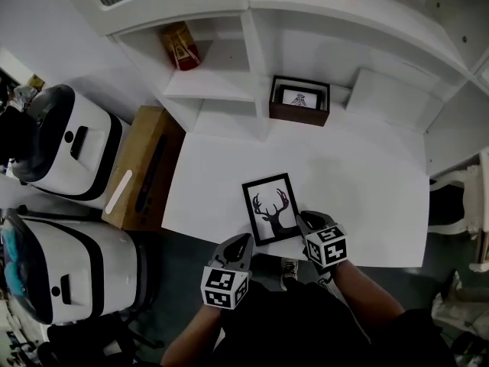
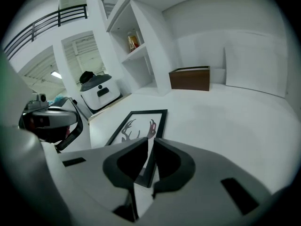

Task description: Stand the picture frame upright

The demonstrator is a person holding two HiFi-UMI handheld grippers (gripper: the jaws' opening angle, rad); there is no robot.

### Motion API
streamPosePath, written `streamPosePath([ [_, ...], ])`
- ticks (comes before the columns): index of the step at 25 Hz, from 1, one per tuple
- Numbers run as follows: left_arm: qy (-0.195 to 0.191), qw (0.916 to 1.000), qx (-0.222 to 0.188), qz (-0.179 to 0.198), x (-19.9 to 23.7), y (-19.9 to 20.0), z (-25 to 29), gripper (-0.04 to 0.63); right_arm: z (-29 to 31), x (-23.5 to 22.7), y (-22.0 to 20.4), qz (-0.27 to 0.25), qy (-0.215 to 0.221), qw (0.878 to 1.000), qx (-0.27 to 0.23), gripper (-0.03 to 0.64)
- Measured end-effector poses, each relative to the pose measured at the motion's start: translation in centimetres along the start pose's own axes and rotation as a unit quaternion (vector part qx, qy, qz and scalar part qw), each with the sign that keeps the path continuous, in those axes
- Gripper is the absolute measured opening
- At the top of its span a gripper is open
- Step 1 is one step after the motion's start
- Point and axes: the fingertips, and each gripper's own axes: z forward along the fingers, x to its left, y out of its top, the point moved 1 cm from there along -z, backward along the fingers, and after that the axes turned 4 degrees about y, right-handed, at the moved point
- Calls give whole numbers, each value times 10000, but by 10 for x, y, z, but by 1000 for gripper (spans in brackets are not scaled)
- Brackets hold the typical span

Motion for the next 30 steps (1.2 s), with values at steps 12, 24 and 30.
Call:
streamPosePath([
  [12,-791,9954,492,229,20,-13,20,5,28,-16,-11,544,-619,9960,335,81],
  [24,-1004,9922,689,280,28,-17,27,5,37,-17,-16,855,-750,9921,524,63],
  [30,-1109,9892,918,289,32,-27,32,5,36,-17,-17,1184,-662,9898,430,60],
])
